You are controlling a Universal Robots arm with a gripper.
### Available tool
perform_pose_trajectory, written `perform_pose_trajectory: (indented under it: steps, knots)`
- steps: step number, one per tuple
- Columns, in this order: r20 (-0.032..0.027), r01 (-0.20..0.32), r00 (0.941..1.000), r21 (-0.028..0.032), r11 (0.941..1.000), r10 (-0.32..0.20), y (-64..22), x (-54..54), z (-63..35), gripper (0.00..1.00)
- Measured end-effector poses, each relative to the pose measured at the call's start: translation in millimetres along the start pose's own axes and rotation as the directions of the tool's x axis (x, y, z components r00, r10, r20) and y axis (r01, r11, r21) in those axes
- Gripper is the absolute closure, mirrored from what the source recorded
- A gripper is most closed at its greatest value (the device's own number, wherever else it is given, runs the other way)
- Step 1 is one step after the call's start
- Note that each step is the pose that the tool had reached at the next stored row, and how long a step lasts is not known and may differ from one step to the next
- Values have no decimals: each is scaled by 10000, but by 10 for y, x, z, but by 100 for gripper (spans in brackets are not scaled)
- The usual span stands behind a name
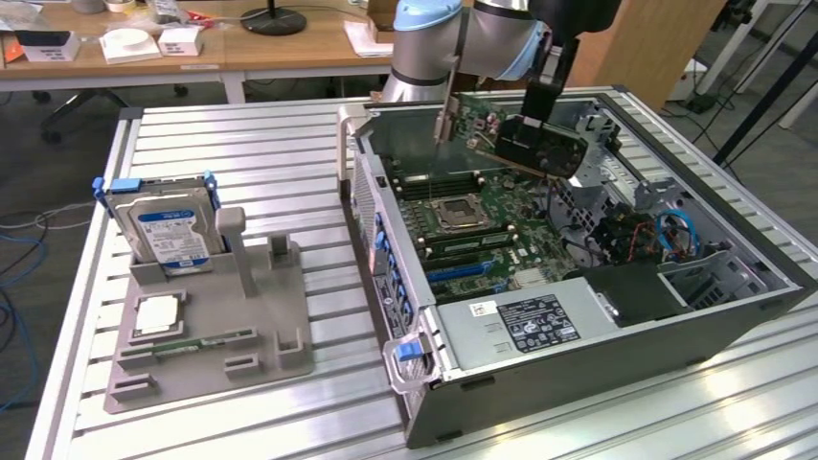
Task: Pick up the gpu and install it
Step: 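Insert the gpu into the slot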
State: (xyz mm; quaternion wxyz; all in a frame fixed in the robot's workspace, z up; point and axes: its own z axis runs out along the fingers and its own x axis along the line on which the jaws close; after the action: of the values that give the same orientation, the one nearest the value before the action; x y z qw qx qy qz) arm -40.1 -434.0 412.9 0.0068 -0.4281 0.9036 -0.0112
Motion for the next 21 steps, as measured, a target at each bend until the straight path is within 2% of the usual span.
perform_pose_trajectory:
  steps: [9,15,21]
  knots:
    - [18,695,9976,-1,9976,-695,3,-3,6,74]
    - [30,1140,9935,-2,9935,-1140,4,-5,7,74]
    - [36,1355,9908,-1,9908,-1355,7,-9,8,74]
